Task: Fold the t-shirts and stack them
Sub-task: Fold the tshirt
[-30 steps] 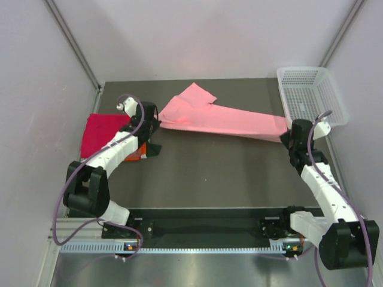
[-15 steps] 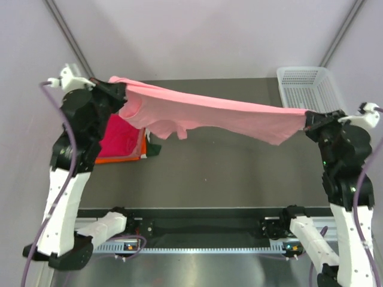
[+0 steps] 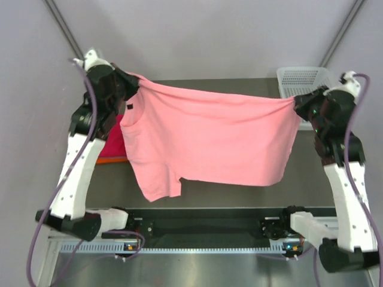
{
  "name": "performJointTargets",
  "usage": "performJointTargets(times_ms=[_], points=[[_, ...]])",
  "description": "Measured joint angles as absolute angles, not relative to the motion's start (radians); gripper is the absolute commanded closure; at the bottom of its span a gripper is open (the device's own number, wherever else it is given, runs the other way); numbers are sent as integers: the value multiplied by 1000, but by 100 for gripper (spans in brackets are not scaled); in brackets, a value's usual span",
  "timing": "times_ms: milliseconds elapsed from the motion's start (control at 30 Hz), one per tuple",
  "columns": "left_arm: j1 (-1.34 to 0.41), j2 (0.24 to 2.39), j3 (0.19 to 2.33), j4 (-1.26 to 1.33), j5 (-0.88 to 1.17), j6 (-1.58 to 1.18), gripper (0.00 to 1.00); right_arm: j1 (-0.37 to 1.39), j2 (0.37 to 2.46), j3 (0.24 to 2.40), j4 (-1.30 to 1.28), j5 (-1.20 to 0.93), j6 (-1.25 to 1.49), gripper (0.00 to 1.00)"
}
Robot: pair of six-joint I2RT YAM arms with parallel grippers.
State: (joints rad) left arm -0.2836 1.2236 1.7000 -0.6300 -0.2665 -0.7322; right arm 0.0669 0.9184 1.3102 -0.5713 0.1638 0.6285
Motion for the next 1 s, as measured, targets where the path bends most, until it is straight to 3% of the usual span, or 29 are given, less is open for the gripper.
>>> performJointTargets(times_ms=[167,333,600,733,1000], points=[[-221,1439,1677,-598,-192,-753,100,62,1150,1317,-544,130,639,100],[-165,1619,1810,-561,-110,-752,100,15,1321,1469,-543,52,666,100],[-138,1634,1949,-386,-41,-725,100,-107,1431,1692,-451,-140,718,100],[-125,1590,1808,-251,-2,-707,100,-115,1464,1628,-379,-229,728,100],[-120,1531,1301,-118,37,-693,100,-120,1481,1177,-286,-310,737,100]])
